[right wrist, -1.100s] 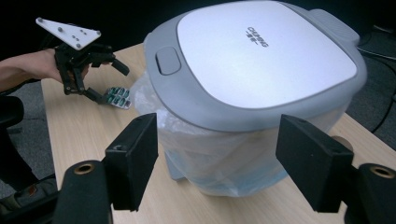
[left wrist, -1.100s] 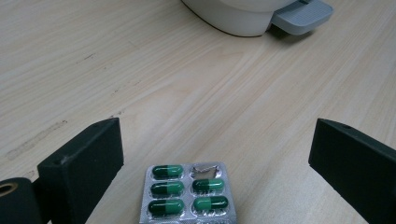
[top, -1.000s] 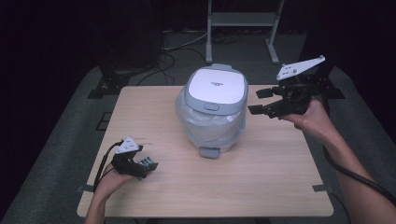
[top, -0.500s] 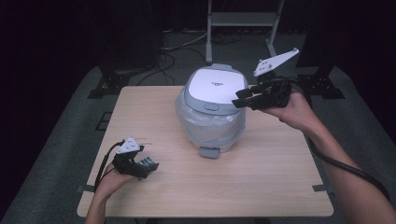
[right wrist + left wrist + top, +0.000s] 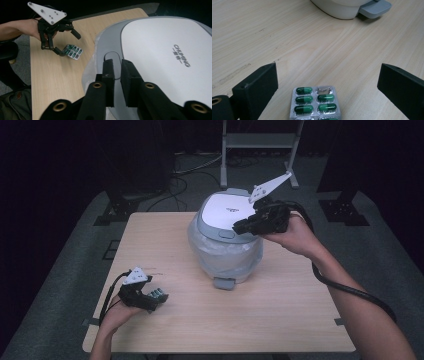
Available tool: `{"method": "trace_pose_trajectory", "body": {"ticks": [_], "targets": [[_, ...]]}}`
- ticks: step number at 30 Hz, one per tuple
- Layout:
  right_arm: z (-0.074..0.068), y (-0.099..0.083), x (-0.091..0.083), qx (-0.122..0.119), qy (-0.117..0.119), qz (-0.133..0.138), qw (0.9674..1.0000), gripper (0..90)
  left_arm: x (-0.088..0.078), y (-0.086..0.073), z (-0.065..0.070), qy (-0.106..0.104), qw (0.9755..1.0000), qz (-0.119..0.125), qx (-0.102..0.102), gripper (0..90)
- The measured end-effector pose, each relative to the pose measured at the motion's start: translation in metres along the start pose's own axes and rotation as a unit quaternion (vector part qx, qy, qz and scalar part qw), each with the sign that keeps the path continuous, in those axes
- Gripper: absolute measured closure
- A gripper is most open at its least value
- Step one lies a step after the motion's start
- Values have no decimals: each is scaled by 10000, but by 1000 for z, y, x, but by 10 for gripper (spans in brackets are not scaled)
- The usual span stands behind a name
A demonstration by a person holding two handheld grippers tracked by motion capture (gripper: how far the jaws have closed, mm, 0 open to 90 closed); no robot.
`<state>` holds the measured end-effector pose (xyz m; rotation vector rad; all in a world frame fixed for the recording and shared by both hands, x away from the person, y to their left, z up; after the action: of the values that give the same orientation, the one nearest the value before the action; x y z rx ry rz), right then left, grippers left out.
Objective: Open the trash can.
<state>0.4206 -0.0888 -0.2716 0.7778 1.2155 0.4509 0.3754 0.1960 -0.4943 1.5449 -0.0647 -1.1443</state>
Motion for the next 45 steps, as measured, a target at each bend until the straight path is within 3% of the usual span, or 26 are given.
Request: {"method": "trace_pose_trajectory", "body": {"ticks": [7, 18, 28, 34, 35, 36, 45], "targets": [[-4, 9, 17, -106, 144, -30, 9998, 858, -2, 0, -1, 21, 10000, 39, -13, 22], [-2, 7, 30, -187, 95, -178, 9996, 883, -4, 0, -3, 54, 10000, 63, -36, 22], [-5, 3, 33, -232, 31, 30, 9997, 898, -2, -2, -2, 62, 10000, -16, 2, 22], [-4, 3, 29, -109, -27, 209, 9997, 822, -1, -3, 0, 35, 10000, -51, 40, 22], [-7, 2, 24, -53, 32, 413, 9991, 800, -1, -3, -1, 36, 10000, -47, 16, 22], [-7, 2, 24, -53, 32, 413, 9991, 800, -1, -3, -1, 36, 10000, -47, 16, 22], [-17, -28, -1, 102, 40, 530, 9985, 733, 2, -9, -1, 59, 9998, -190, -3, 22]]}}
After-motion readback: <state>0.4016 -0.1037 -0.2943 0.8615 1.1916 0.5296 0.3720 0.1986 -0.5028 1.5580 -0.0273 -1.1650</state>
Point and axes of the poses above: each handheld gripper's, and its own axes: x roughly forward along the jaws, y roughly out of its top, z roughly to its right, the point moved 9 cm from there along x, roughly forward along the jaws, and after that the axes turned 8 degrees about -x, right-handed, at the moved point
